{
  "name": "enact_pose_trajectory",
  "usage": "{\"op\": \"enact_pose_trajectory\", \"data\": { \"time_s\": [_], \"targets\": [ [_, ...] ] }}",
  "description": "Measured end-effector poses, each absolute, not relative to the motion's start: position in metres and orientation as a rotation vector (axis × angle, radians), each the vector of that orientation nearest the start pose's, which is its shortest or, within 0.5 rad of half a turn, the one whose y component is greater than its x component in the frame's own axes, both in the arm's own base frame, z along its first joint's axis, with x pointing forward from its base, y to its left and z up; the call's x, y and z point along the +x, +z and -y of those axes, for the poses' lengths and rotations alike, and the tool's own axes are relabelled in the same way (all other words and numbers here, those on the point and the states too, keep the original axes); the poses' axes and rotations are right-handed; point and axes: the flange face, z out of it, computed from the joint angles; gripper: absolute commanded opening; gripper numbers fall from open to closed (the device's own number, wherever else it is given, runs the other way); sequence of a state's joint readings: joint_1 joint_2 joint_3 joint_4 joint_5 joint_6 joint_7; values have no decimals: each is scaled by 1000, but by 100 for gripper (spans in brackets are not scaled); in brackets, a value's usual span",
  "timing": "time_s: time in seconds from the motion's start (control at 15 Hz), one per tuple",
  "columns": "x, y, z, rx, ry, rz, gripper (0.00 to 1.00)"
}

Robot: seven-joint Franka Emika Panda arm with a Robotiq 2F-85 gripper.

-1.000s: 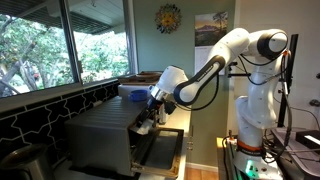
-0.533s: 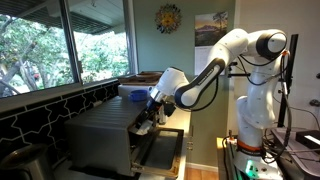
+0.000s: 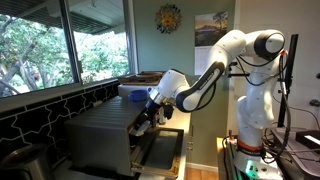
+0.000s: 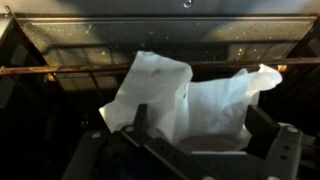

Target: Place the napkin over the bowl on the left then put the napkin and bowl in the toaster oven.

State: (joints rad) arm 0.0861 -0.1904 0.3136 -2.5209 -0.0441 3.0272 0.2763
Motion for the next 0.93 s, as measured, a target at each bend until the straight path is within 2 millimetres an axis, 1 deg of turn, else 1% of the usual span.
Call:
{"op": "enact_pose_trajectory", "data": {
  "time_s": [0.33, 0.67, 0.93],
  "targets": [
    [451, 423, -199, -2805, -1003, 278, 100],
    [447, 429, -204, -2795, -984, 296, 100],
    [442, 440, -196, -2824, -955, 294, 100]
  ]
}}
